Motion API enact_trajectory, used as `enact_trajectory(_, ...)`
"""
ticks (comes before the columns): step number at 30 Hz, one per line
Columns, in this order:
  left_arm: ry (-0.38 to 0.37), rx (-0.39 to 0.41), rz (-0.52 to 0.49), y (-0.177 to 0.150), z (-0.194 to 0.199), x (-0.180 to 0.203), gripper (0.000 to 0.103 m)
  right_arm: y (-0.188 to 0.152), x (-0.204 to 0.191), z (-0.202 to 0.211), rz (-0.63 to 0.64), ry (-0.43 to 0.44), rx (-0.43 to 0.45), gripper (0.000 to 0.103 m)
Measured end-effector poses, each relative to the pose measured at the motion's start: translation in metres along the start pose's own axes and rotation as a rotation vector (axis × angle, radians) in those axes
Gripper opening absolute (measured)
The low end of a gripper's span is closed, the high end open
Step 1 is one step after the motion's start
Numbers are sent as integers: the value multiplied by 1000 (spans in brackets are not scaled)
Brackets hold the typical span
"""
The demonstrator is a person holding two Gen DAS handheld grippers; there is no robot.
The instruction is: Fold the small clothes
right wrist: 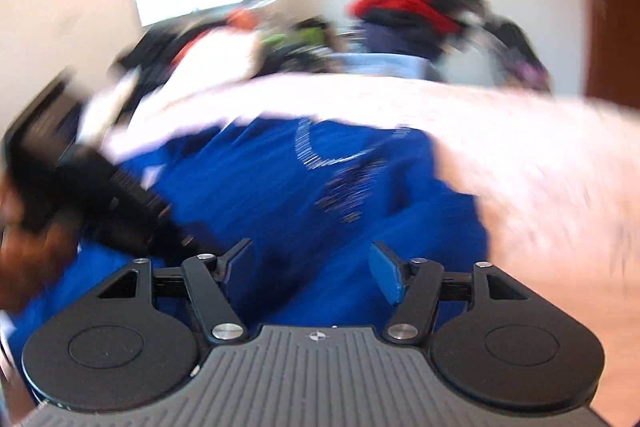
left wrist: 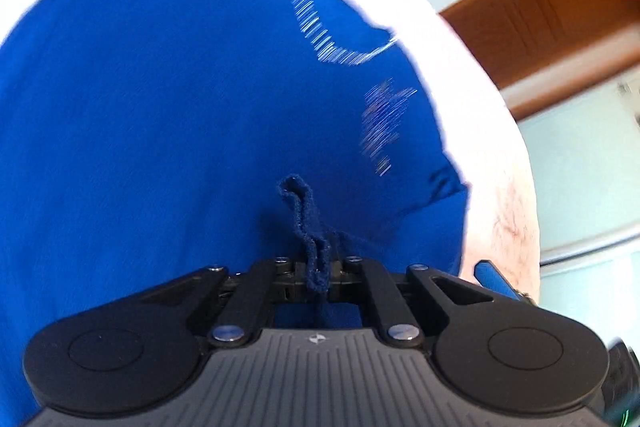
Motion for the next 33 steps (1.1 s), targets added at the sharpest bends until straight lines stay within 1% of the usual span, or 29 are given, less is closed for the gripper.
enact_trajectory(2, -2, 76, -87, 24, 31, 24, 5, 5, 26, 2, -161, 45, 11, 71)
enact_trajectory(3, -3, 133, -123, 37, 53, 34, 5, 8, 41, 0, -228, 70, 15, 73)
enact_trajectory(5, -18, 266, -168, 62, 107, 47, 5, 8, 60, 0, -308, 110, 21, 73)
enact_trajectory(7, -25, 410, -161, 80, 164, 41, 5, 10, 76, -3, -348, 115, 20, 73)
enact_trajectory(8, -19, 469, -135, 85, 186, 29, 5, 11, 80, -5, -363, 123, 15, 73)
enact_trajectory(10, 33, 546, -52, 92, 212, -8, 5, 12, 86, -13, -392, 154, -3, 73)
enact_trajectory(11, 79, 559, -7, 94, 214, -32, 5, 17, 90, -22, -412, 168, -13, 74)
enact_trajectory(12, 127, 556, 42, 95, 212, -56, 5, 20, 94, -31, -428, 191, -31, 75)
enact_trajectory(15, 262, 484, 117, 90, 180, -114, 5, 45, 105, -62, -487, 251, -86, 74)
enact_trajectory(16, 281, 463, 135, 87, 170, -126, 5, 52, 106, -69, -497, 253, -99, 74)
enact_trajectory(18, 267, 437, 145, 85, 157, -134, 5, 65, 106, -84, -512, 266, -125, 74)
enact_trajectory(19, 243, 444, 141, 85, 158, -132, 5, 72, 103, -88, -511, 277, -143, 75)
enact_trajectory(21, 192, 486, 124, 86, 177, -121, 5, 84, 100, -97, -507, 267, -158, 75)
enact_trajectory(23, 167, 560, 114, 88, 218, -110, 5, 94, 91, -103, -470, 269, -171, 75)
enact_trajectory(24, 167, 613, 120, 89, 245, -108, 5, 99, 90, -104, -458, 264, -170, 75)
enact_trajectory(26, 196, 702, 151, 91, 285, -116, 5, 104, 85, -105, -436, 267, -166, 75)
enact_trajectory(27, 207, 732, 164, 91, 300, -122, 5, 106, 84, -106, -436, 270, -166, 76)
enact_trajectory(28, 220, 744, 170, 90, 308, -129, 5, 107, 84, -106, -436, 274, -165, 76)
enact_trajectory(29, 243, 735, 172, 88, 309, -135, 5, 107, 83, -109, -433, 277, -168, 76)
enact_trajectory(31, 276, 688, 181, 85, 297, -147, 5, 108, 80, -115, -427, 282, -187, 76)
enact_trajectory(33, 280, 654, 195, 82, 281, -156, 5, 110, 74, -124, -422, 291, -208, 76)
Point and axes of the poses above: each gripper's, at about its wrist camera, not at the fingertips, and z roughly against the way its jaws point, x to its right, y to its top, the point moved 10 cm from there along -z, roughly the way its jaws point, and after that the axes turned 14 degrees about -x, right-handed, at the moved point
